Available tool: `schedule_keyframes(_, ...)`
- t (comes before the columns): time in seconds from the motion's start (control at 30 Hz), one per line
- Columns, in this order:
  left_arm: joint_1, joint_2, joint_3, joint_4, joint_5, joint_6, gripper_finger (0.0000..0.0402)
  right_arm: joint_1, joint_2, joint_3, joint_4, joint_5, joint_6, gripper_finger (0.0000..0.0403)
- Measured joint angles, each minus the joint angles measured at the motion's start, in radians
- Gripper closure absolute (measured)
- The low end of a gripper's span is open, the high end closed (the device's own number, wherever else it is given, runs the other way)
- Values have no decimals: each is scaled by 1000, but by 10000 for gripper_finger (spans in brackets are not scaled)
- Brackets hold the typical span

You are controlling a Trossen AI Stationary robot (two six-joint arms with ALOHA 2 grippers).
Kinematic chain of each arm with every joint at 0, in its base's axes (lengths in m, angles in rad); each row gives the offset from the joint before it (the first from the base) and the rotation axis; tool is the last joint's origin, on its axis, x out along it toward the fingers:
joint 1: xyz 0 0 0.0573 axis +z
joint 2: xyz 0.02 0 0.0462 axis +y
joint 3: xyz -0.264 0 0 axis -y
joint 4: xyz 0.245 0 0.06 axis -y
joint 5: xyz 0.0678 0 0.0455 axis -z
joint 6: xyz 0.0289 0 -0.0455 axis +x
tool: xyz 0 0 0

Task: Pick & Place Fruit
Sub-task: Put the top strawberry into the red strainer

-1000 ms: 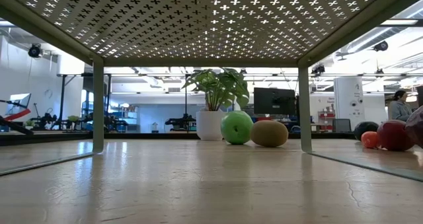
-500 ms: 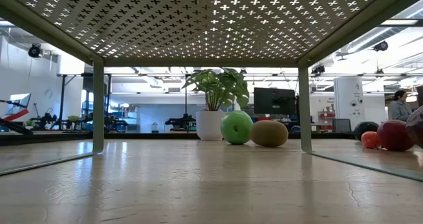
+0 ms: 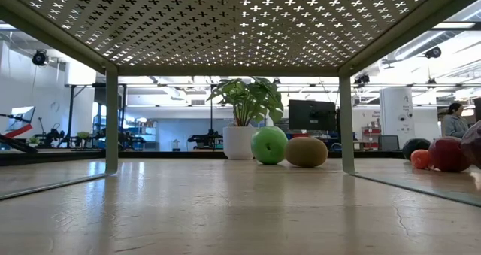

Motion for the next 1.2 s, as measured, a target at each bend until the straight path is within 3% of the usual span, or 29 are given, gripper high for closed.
schedule_keyframes(0.6, 0, 5, -51, 17, 0, 35, 223, -1, 0, -25, 1, 0, 3, 188)
schedule_keyframes(0.93, 0, 5, -51, 17, 3, 34, 169, -1, 0, -25, 1, 1, 1, 170)
schedule_keyframes(1.2, 0, 5, -11, 21, 4, 29, 165, -5, -32, -25, -48, 2, 14, 155)
